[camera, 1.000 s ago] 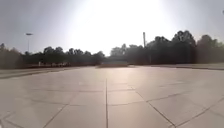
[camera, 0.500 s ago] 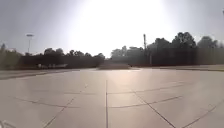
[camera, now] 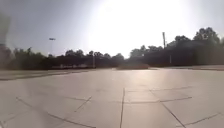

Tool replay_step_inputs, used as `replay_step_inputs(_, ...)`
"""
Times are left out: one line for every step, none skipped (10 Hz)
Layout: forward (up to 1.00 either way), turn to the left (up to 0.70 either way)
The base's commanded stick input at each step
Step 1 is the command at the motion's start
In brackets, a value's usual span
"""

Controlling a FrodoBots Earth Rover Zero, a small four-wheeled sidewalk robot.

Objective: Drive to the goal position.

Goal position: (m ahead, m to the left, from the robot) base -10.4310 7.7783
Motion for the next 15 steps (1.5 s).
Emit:
replay_step_inputs(-0.67, 0.0)
replay_step_inputs(-0.67, 0.0)
replay_step_inputs(-0.67, 0.0)
replay_step_inputs(-0.67, 0.0)
replay_step_inputs(-0.67, 0.0)
replay_step_inputs(-0.65, 0.0)
replay_step_inputs(-0.51, 0.0)
replay_step_inputs(-0.46, 0.0)
replay_step_inputs(-0.61, 0.0)
replay_step_inputs(-0.65, -0.29)
replay_step_inputs(-0.65, -0.32)
replay_step_inputs(-0.65, -0.33)
replay_step_inputs(-0.65, -0.33)
replay_step_inputs(-0.65, -0.32)
replay_step_inputs(-0.65, -0.32)
